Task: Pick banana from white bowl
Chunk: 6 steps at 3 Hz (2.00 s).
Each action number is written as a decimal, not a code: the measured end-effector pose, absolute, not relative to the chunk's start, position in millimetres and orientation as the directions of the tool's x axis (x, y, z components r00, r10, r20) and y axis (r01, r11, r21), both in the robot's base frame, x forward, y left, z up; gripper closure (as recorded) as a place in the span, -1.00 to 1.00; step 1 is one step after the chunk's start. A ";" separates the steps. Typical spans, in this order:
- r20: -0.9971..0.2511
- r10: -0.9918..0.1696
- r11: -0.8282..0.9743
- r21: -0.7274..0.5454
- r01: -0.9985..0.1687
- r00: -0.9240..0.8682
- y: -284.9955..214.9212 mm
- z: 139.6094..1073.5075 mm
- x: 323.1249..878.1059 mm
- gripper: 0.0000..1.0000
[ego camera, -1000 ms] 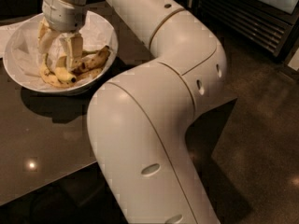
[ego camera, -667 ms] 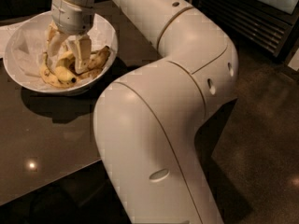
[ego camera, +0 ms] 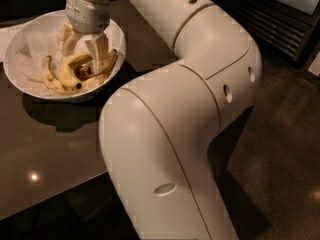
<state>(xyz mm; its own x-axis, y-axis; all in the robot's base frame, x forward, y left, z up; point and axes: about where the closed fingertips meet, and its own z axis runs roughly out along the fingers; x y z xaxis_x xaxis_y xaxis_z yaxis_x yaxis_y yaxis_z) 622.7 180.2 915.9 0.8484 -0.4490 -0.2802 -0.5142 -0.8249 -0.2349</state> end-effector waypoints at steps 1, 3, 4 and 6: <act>-0.236 -0.449 -0.830 -0.247 -0.500 0.862 174.3 918.3 637.2 -0.24; -0.190 -0.438 -0.840 -0.261 -0.475 0.879 176.7 921.0 653.8 -0.24; -0.192 -0.424 -0.845 -0.267 -0.463 0.885 186.3 920.2 655.7 -0.24; -0.199 -0.407 -0.851 -0.273 -0.450 0.891 200.9 917.9 658.2 -0.18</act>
Offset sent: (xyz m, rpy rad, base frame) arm -0.0166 -0.0730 0.0186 -0.2622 0.1242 0.1344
